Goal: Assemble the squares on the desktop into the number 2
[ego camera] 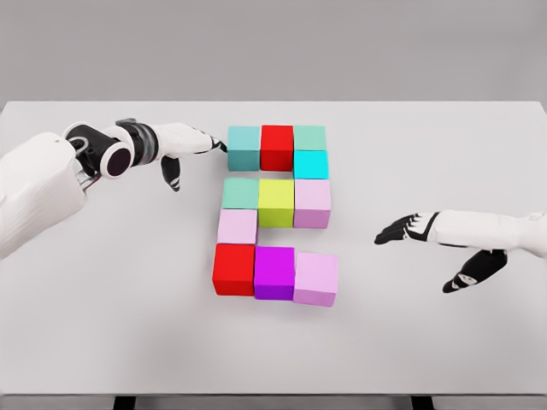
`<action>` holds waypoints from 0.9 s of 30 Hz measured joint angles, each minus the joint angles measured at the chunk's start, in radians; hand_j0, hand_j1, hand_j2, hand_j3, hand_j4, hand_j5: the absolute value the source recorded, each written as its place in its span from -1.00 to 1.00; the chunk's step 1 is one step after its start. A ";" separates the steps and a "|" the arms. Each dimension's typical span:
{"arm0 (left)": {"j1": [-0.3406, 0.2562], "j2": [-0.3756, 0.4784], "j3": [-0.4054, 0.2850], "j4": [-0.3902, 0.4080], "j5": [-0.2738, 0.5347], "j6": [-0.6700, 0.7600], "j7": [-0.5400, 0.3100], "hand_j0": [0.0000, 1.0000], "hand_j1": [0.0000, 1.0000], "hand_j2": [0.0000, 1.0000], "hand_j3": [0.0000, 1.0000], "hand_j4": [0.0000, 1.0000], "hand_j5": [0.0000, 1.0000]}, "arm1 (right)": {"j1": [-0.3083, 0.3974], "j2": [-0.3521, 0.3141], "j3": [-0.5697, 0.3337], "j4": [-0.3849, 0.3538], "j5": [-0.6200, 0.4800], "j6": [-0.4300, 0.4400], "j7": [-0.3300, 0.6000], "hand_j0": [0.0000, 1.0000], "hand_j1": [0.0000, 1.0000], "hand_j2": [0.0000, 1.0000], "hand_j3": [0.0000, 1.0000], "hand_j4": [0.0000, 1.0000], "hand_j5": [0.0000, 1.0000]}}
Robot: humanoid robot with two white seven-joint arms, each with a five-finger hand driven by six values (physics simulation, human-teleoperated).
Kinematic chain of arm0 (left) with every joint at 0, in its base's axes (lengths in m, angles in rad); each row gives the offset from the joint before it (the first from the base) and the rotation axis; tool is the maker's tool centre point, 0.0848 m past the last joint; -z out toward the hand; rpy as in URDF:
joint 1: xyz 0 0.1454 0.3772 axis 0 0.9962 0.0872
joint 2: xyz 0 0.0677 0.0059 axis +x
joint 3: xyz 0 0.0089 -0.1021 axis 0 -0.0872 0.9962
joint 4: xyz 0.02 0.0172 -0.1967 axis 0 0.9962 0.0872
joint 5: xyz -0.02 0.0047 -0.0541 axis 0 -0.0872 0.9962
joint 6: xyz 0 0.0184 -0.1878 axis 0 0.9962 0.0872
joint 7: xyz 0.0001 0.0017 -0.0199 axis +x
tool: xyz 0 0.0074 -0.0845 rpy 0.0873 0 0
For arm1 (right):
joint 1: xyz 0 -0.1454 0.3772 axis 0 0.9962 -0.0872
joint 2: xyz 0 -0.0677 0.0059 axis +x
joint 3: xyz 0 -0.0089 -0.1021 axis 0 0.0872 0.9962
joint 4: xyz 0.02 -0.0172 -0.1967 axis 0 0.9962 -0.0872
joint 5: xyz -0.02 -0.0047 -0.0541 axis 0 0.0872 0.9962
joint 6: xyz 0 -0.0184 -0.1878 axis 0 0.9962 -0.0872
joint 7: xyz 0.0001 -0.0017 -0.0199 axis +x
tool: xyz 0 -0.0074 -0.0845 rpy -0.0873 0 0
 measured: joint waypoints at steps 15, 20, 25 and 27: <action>0.003 0.005 0.003 0.001 0.001 0.000 0.000 1.00 1.00 1.00 1.00 1.00 1.00 | 0.000 0.000 0.000 0.000 0.001 0.000 0.000 1.00 1.00 1.00 1.00 1.00 1.00; 0.014 0.050 0.042 -0.014 0.008 -0.009 0.000 1.00 1.00 1.00 1.00 1.00 1.00 | 0.000 0.001 0.000 0.000 0.001 0.000 0.000 1.00 1.00 1.00 1.00 1.00 1.00; 0.080 0.185 0.263 -0.046 0.180 -0.391 0.000 1.00 1.00 1.00 1.00 1.00 1.00 | 0.000 0.001 0.000 0.000 0.002 0.000 0.000 1.00 1.00 1.00 1.00 1.00 1.00; 0.158 0.245 0.344 -0.053 0.350 -0.538 0.000 1.00 1.00 1.00 1.00 1.00 1.00 | 0.000 0.001 0.000 0.000 0.002 0.000 0.000 1.00 1.00 1.00 1.00 1.00 1.00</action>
